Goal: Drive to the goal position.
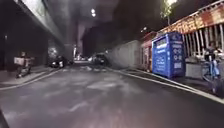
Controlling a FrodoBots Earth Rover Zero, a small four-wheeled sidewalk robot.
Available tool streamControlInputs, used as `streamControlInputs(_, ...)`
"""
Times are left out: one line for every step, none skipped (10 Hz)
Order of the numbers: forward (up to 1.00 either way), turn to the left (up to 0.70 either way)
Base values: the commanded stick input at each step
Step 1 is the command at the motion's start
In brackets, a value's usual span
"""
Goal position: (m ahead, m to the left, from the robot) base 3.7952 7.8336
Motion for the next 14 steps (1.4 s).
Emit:
streamControlInputs(0.45,0.0)
streamControlInputs(0.45,0.0)
streamControlInputs(0.45,0.0)
streamControlInputs(0.45,0.02)
streamControlInputs(0.45,0.27)
streamControlInputs(0.45,0.27)
streamControlInputs(0.45,0.27)
streamControlInputs(0.45,0.27)
streamControlInputs(0.45,0.27)
streamControlInputs(0.45,0.08)
streamControlInputs(0.45,0.0)
streamControlInputs(0.45,0.0)
streamControlInputs(0.45,0.0)
streamControlInputs(0.45,0.0)
